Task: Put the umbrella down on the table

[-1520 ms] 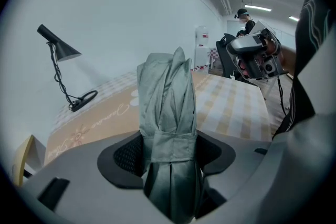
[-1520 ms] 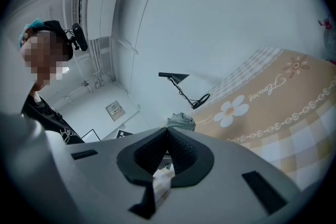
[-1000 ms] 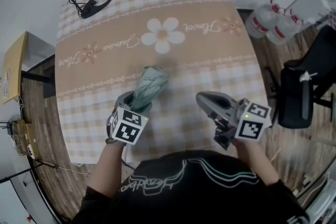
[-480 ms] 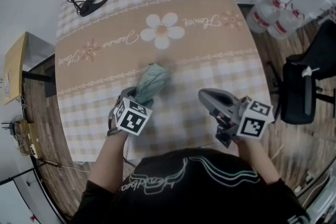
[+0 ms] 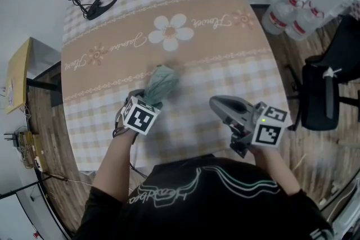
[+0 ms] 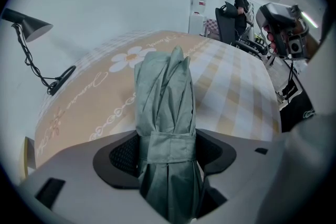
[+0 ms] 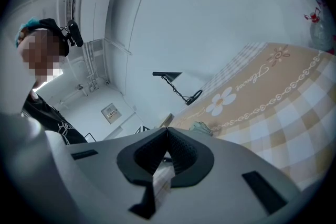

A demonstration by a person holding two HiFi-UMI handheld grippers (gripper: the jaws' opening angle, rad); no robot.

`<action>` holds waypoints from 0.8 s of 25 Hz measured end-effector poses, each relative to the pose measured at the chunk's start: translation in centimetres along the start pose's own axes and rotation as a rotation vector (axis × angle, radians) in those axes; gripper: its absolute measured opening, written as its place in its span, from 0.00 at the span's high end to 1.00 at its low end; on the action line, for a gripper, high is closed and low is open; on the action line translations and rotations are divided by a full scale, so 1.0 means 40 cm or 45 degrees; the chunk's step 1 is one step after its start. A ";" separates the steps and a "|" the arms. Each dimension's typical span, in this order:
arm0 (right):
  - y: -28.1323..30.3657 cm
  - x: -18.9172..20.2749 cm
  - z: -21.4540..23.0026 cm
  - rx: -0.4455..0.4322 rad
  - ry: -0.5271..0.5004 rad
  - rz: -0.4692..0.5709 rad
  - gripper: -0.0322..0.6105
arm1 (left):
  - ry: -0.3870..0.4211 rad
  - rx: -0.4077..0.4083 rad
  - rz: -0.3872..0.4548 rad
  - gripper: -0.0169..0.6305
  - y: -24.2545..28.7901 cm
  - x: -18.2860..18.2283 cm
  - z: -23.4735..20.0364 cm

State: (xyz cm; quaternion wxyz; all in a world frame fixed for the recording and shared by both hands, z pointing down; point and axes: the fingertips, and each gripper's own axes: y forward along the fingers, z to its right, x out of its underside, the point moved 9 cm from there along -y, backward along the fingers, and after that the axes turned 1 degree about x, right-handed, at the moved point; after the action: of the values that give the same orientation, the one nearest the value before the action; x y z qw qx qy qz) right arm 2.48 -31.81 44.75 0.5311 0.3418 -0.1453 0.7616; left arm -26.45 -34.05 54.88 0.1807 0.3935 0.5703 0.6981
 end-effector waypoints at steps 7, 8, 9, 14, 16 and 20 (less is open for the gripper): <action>-0.038 -0.002 -0.024 -0.008 -0.027 -0.009 0.93 | -0.073 -0.043 0.086 0.41 -0.013 0.010 -0.011; -0.045 -0.002 -0.028 -0.007 -0.031 -0.012 0.93 | -0.079 -0.048 0.099 0.41 -0.020 0.011 -0.009; -0.051 -0.002 -0.033 -0.006 -0.036 -0.013 0.93 | -0.079 -0.052 0.107 0.41 -0.030 0.013 -0.008; -0.083 0.002 -0.056 -0.006 -0.068 -0.022 0.93 | -0.130 -0.057 0.178 0.41 -0.101 0.025 0.012; -0.094 0.001 -0.065 -0.011 -0.085 -0.022 0.93 | -0.222 -0.037 0.245 0.41 -0.141 0.035 0.023; -0.109 -0.005 -0.095 -0.031 -0.124 -0.030 0.93 | -0.359 0.035 0.398 0.41 -0.230 0.047 0.063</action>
State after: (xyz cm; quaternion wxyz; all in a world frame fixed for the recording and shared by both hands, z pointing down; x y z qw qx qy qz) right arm 5.09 -28.00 41.25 0.5363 0.3738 -0.1763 0.7359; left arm -27.53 -28.45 46.98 0.1429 0.5734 0.4808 0.6478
